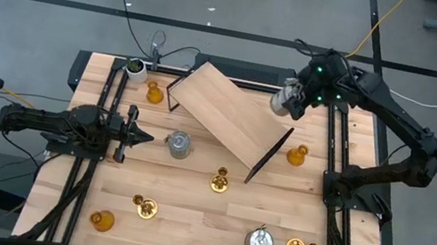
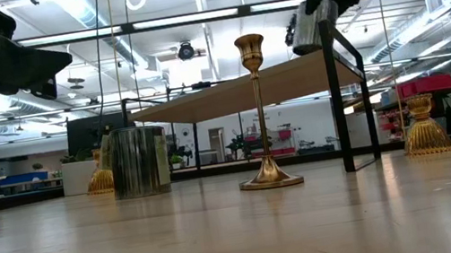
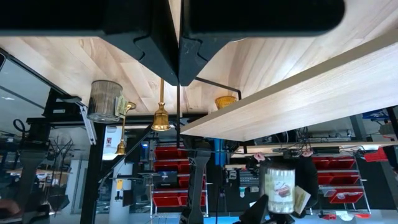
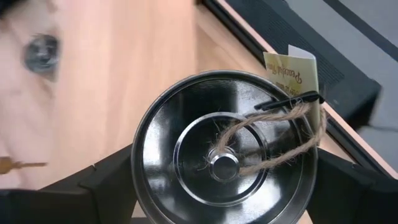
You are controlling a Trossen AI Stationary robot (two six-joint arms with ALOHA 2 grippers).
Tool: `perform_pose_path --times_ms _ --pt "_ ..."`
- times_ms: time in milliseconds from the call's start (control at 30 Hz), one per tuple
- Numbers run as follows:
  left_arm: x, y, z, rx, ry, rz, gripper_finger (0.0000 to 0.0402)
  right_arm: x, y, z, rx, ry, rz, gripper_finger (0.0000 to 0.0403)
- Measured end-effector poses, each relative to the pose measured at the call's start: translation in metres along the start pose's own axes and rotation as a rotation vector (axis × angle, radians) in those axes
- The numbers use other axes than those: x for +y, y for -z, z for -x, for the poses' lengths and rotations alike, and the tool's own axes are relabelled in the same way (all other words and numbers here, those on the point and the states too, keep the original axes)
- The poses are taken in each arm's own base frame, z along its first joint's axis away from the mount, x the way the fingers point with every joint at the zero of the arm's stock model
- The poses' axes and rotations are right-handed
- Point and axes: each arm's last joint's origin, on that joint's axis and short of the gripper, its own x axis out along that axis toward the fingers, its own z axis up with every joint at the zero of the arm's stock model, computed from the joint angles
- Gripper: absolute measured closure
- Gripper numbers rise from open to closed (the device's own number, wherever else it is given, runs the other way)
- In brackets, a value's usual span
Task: Pick & Place candle stick holders
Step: Put the top right scented candle on the shelf
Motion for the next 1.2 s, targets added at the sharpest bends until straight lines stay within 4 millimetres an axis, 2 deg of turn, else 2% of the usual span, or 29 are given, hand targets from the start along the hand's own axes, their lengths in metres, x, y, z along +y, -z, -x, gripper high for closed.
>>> perform_pose_path --times_ms 333,767,1200 --pt "0.000 0.000 0.000 0.000 0.000 0.000 0.0390 0.015 -0.004 -0.003 -0.031 -0.068 0.042 0.0043" --pt "0.000 0.000 0.000 0.000 0.000 0.000 0.0390 0.039 -0.003 -0.032 0.097 -0.105 0.080 0.0043" --pt "0.000 0.000 0.000 0.000 0.000 0.000 0.0390 0.047 0.004 -0.037 0.170 -0.030 0.094 0.0043"
